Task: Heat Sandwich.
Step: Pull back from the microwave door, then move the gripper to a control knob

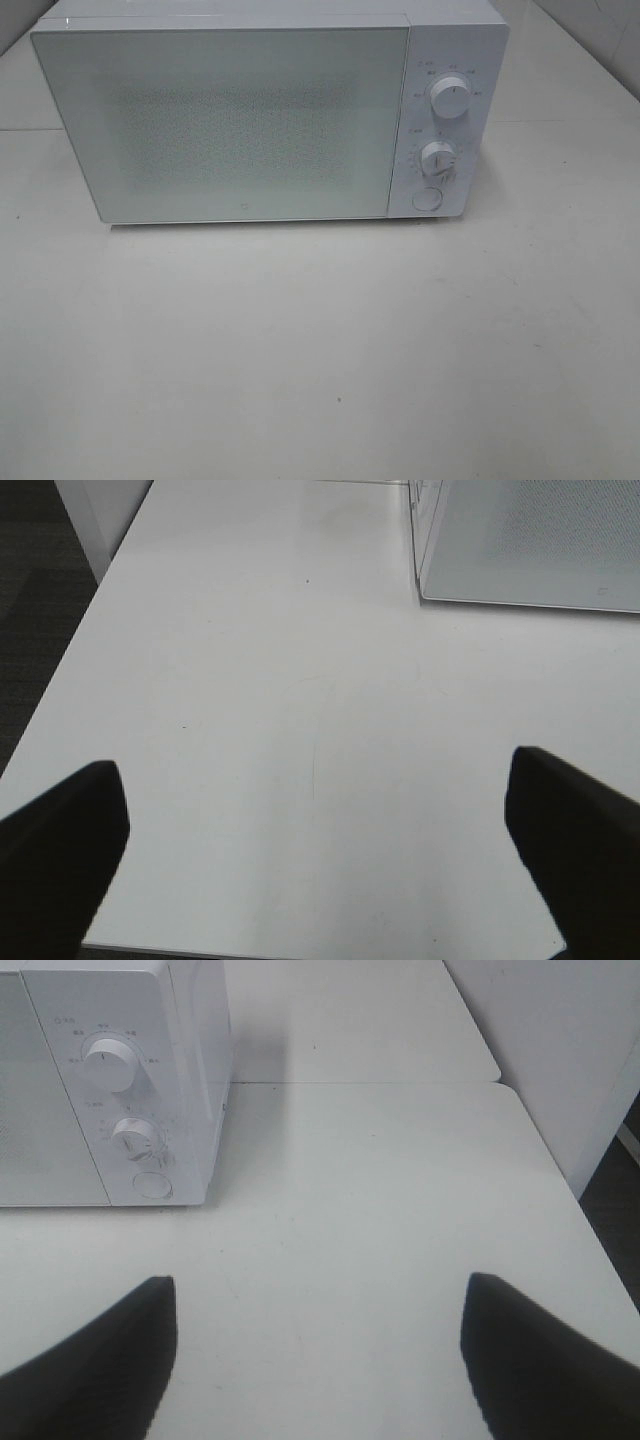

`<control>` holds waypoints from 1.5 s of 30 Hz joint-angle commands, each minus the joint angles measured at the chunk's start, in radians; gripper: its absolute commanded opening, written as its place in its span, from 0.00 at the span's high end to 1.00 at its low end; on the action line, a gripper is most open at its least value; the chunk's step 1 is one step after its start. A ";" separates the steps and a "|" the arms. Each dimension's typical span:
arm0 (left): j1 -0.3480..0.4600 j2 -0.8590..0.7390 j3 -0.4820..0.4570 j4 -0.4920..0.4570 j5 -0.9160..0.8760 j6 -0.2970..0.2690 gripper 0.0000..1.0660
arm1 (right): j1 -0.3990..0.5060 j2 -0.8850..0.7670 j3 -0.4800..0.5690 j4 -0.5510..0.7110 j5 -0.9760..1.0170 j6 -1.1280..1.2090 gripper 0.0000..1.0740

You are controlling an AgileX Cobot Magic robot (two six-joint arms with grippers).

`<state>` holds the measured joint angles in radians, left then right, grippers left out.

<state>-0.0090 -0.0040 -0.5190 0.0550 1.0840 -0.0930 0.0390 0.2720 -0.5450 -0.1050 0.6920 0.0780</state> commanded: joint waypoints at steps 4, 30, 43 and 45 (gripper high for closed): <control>-0.005 -0.023 0.000 -0.004 -0.012 -0.001 0.08 | -0.003 0.100 -0.009 0.011 -0.105 -0.005 0.30; -0.005 -0.023 0.000 -0.004 -0.012 -0.001 0.08 | -0.003 0.556 -0.009 0.011 -0.594 -0.006 0.30; -0.005 -0.023 0.000 -0.004 -0.012 -0.001 0.08 | -0.002 0.753 0.060 0.000 -1.013 -0.018 0.30; -0.005 -0.023 0.000 -0.004 -0.012 -0.001 0.08 | -0.002 0.765 0.079 0.005 -1.063 -0.028 0.30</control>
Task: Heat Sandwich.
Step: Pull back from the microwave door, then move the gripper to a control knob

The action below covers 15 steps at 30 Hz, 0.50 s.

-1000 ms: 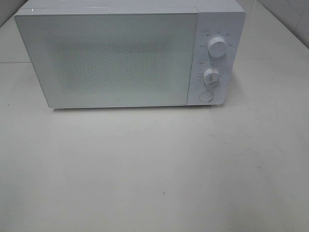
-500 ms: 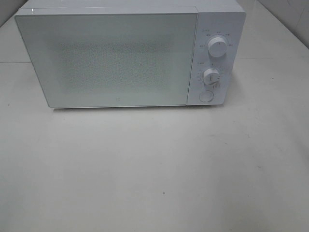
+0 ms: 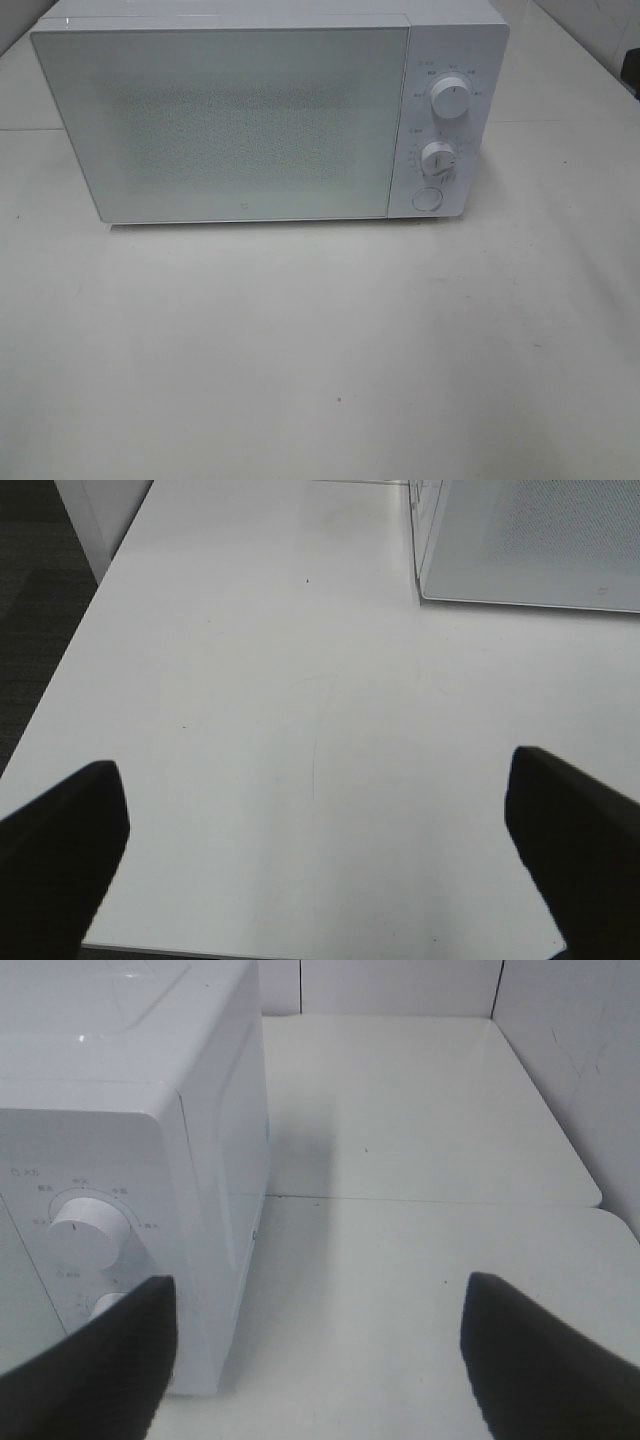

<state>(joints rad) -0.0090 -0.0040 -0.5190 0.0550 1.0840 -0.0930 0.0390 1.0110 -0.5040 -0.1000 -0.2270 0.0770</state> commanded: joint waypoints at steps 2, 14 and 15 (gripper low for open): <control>-0.005 -0.023 0.000 -0.004 -0.012 -0.001 0.08 | -0.002 0.055 0.084 0.038 -0.252 -0.071 0.30; -0.005 -0.018 0.000 -0.004 -0.012 -0.001 0.08 | 0.072 0.196 0.172 0.296 -0.503 -0.283 0.30; -0.005 -0.017 0.000 -0.004 -0.012 -0.001 0.08 | 0.092 0.205 0.176 0.319 -0.526 -0.303 0.30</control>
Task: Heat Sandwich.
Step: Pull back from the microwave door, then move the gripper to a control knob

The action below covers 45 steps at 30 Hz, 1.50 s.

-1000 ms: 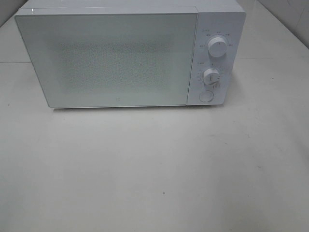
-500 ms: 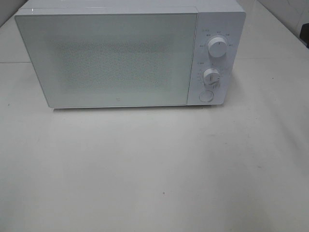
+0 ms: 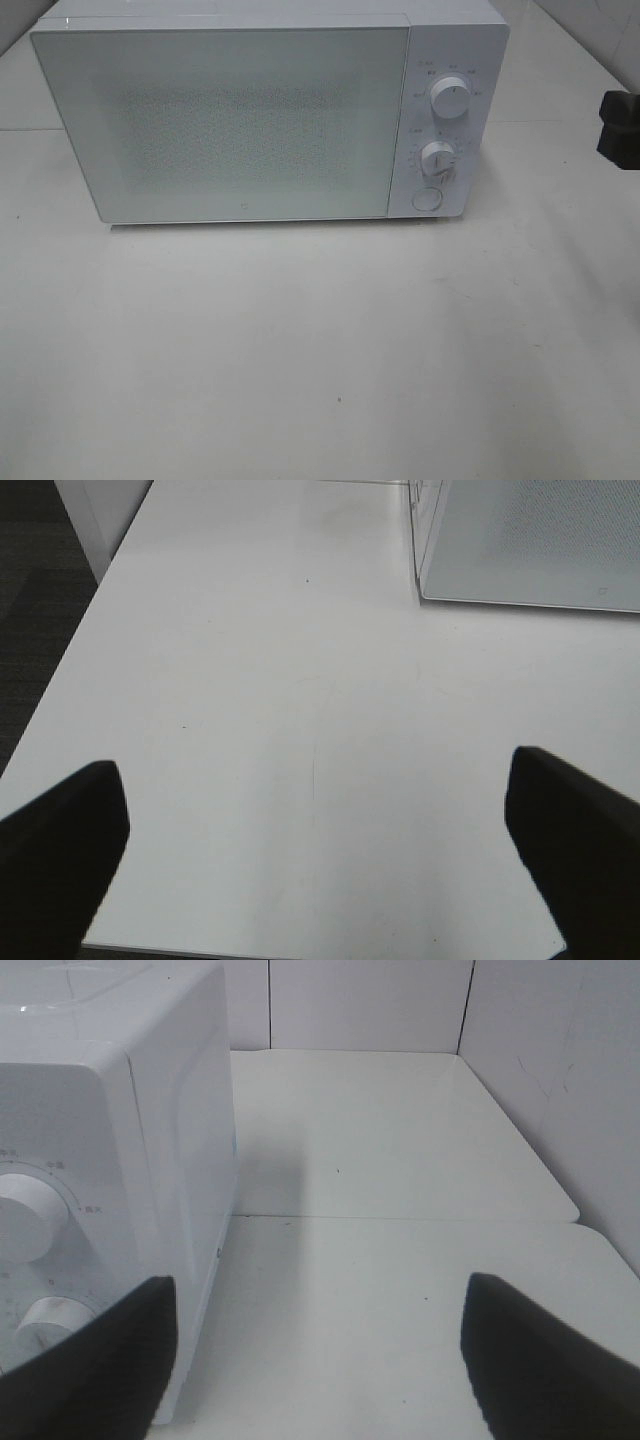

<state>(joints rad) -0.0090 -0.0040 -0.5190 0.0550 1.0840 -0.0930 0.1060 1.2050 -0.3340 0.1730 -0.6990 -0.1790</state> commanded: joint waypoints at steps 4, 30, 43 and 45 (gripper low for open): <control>-0.005 -0.017 0.000 -0.004 -0.012 -0.001 0.08 | 0.122 0.057 0.018 0.149 -0.132 -0.097 0.30; -0.005 -0.017 0.000 -0.004 -0.012 -0.001 0.08 | 0.565 0.332 0.015 0.576 -0.514 -0.191 0.30; -0.005 -0.017 0.000 -0.004 -0.012 -0.001 0.08 | 0.688 0.430 -0.026 0.651 -0.538 -0.190 0.30; -0.005 -0.017 0.000 -0.004 -0.012 -0.001 0.08 | 0.699 0.439 -0.030 0.655 -0.538 -0.190 0.30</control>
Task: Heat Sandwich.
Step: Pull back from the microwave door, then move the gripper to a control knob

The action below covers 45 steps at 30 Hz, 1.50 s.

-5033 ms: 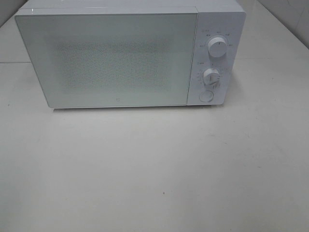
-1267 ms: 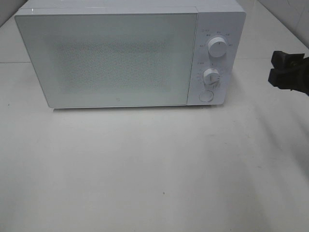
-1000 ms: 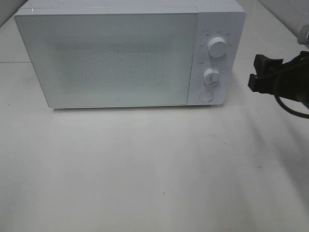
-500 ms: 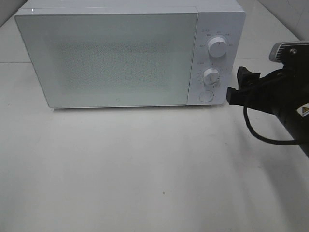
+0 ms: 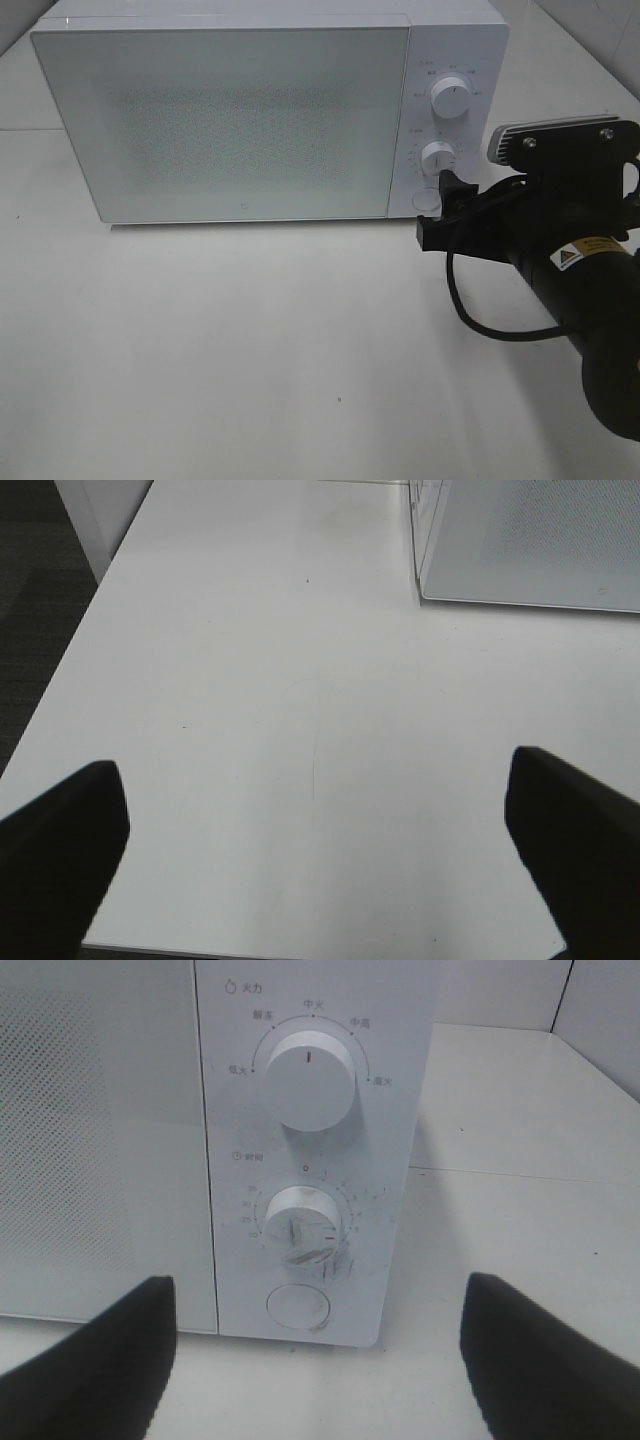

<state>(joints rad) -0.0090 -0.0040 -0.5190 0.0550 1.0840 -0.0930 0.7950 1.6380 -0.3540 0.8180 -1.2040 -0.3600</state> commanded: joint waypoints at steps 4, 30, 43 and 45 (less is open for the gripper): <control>-0.005 -0.017 0.000 -0.004 -0.012 -0.001 0.08 | 0.010 0.006 -0.010 0.010 -0.032 -0.009 0.30; -0.005 -0.017 0.000 -0.004 -0.012 -0.001 0.08 | -0.014 0.130 -0.110 -0.001 -0.058 0.032 0.30; -0.005 -0.017 0.000 -0.004 -0.012 -0.001 0.08 | -0.118 0.215 -0.230 -0.050 0.002 0.032 0.30; -0.005 -0.017 0.000 -0.004 -0.012 -0.001 0.08 | -0.129 0.236 -0.249 -0.061 0.019 0.032 0.30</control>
<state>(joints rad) -0.0090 -0.0040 -0.5190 0.0550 1.0840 -0.0930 0.6770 1.8630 -0.5850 0.7800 -1.1960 -0.3340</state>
